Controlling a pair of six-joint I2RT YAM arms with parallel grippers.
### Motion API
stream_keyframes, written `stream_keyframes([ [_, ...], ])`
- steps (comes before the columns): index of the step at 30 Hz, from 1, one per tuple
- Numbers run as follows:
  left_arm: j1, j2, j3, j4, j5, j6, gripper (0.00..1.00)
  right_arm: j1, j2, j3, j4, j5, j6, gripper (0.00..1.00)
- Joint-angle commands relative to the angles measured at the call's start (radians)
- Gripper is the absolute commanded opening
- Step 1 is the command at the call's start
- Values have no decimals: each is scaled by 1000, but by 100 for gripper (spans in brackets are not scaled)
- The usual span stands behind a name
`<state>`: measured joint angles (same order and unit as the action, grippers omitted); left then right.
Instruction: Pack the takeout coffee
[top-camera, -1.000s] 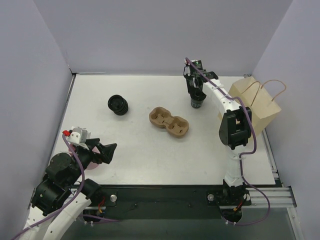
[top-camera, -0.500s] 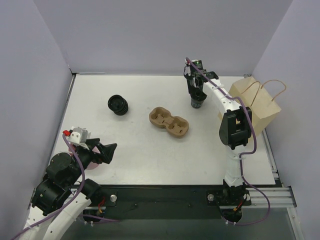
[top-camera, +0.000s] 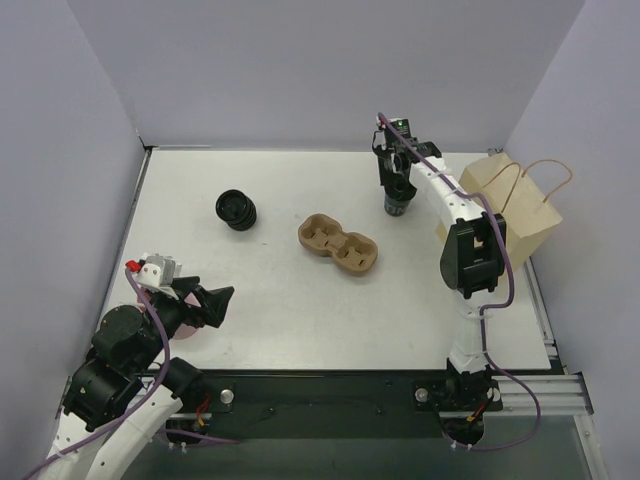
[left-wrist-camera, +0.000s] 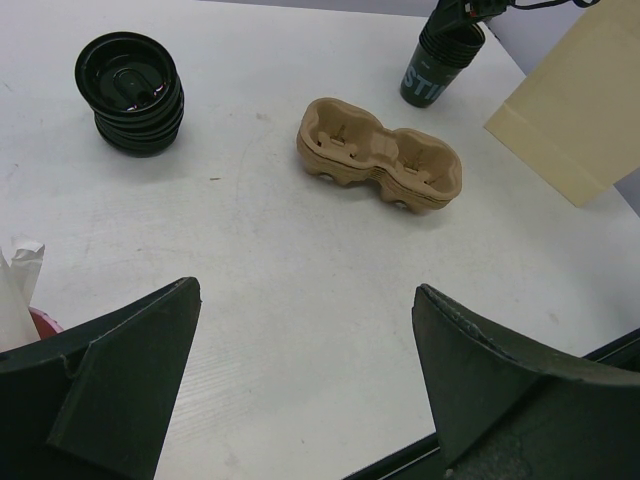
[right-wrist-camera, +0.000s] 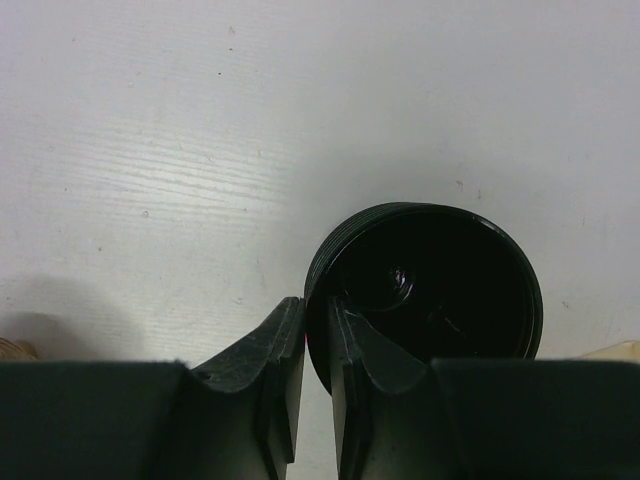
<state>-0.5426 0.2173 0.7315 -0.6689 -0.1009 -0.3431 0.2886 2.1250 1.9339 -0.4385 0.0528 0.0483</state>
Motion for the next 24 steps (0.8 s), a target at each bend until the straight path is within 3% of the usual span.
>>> stream_keyframes([
  [1, -3, 8, 3, 51, -5, 13, 97, -14, -25, 48, -23, -16, 24, 17],
  [11, -3, 11, 3, 51, -5, 13, 97, -20, -22, 56, -26, -28, 41, 20],
  [24, -3, 17, 5, 51, -2, 15, 97, -31, -16, 62, -32, -44, 44, 12],
])
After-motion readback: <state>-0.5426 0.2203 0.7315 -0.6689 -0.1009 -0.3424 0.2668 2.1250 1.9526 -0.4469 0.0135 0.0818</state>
